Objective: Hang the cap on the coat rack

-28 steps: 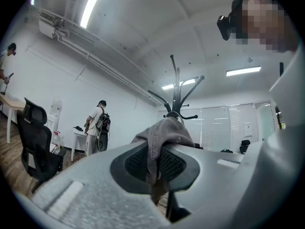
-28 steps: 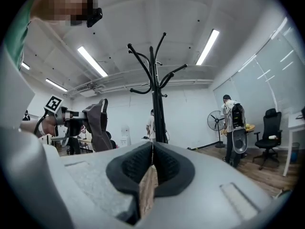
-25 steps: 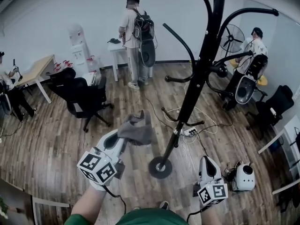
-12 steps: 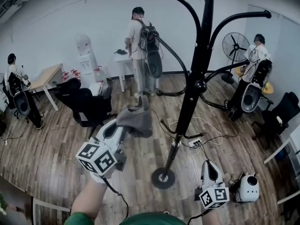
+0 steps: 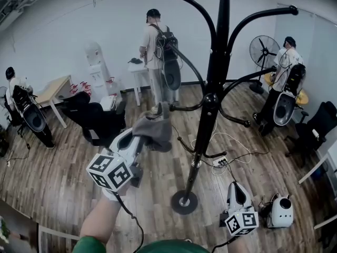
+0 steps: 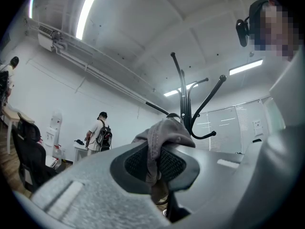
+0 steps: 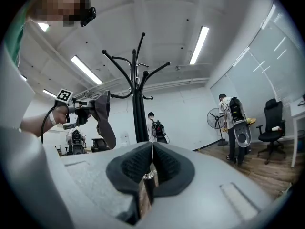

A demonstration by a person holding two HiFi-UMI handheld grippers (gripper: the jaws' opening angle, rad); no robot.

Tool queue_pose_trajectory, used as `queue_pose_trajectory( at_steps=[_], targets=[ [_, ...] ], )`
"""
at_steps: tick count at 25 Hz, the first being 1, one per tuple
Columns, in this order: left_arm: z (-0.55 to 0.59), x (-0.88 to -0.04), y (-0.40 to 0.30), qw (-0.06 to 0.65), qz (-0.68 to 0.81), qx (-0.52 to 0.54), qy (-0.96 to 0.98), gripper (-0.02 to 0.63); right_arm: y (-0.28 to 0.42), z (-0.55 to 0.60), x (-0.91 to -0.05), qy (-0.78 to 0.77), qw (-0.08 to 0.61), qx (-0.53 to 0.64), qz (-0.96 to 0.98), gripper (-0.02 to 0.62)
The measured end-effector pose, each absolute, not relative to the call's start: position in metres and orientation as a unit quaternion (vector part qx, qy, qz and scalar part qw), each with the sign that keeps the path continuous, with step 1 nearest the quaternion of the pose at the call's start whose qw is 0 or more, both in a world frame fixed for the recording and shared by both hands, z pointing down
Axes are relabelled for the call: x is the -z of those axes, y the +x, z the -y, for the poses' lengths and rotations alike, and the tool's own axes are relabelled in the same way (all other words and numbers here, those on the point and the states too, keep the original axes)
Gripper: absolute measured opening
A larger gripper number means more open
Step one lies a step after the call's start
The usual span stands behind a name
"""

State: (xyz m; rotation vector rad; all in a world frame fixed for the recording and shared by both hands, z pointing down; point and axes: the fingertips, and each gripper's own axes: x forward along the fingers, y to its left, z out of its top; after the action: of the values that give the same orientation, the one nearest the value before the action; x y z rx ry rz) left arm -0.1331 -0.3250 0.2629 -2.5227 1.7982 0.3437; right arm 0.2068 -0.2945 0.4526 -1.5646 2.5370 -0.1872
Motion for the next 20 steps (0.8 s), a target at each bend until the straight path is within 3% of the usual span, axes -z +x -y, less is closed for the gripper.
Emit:
queue_pose_trajectory(
  at_steps=[20],
  targets=[
    [0.376,-0.289,-0.080,-0.018,-0.544,-0.097,-0.834,0.026,0.247,0.280,-0.466,-0.564,0.066,0.076,-0.820,0.006]
  ],
)
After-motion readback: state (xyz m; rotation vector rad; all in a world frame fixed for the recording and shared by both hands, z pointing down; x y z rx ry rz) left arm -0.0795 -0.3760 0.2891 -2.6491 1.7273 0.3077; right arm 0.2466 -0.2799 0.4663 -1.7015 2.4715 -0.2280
